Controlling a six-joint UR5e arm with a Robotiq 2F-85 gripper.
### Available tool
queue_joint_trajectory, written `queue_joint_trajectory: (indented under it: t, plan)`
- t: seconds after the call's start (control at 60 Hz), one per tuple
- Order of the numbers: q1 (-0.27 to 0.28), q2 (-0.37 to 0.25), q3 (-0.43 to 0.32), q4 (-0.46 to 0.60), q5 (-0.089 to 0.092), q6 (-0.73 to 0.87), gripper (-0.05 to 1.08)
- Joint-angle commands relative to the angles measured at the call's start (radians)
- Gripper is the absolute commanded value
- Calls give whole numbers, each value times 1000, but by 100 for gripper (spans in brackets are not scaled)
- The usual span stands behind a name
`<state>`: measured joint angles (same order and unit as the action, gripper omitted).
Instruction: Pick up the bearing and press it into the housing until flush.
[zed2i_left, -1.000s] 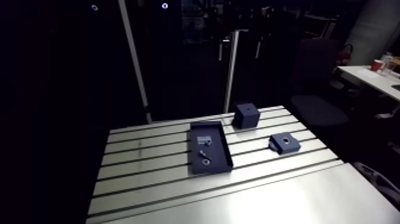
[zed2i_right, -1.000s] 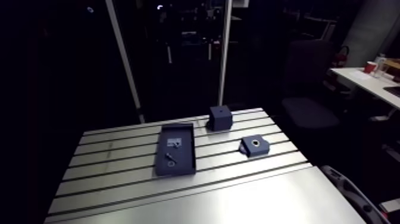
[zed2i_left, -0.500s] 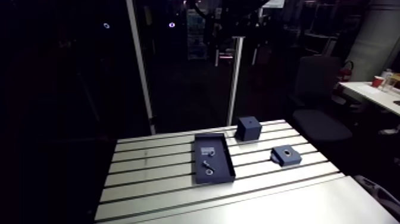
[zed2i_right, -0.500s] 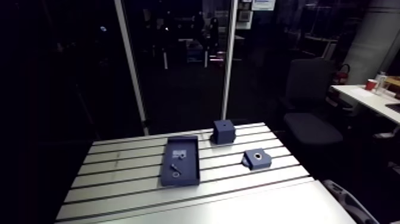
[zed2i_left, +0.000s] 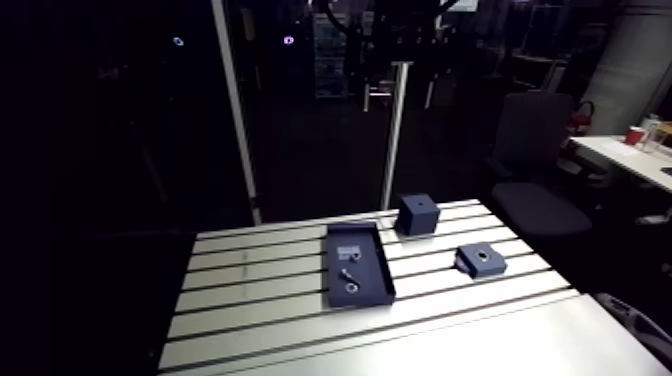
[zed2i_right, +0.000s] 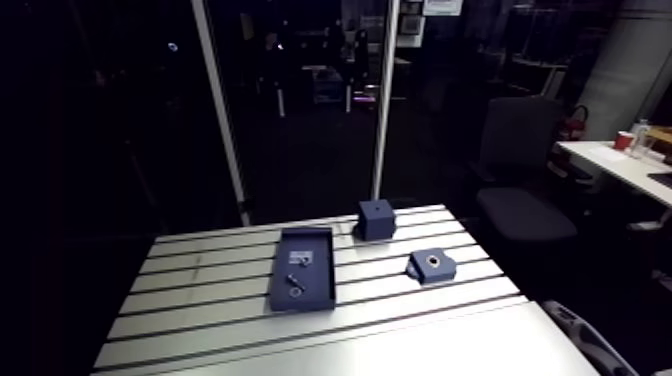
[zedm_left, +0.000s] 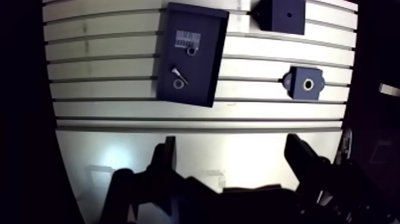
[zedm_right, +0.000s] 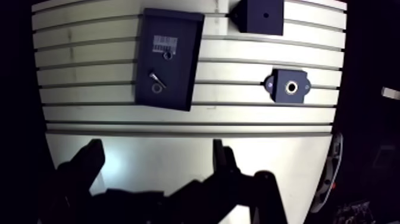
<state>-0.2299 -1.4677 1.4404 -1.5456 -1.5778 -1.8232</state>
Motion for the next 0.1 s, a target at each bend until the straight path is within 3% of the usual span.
queue_joint_trajectory:
  t: [0.017,0.1]
  plan:
    - [0,2,1,-9,1,0,2]
    - [0,2,1,-9,3,0,2]
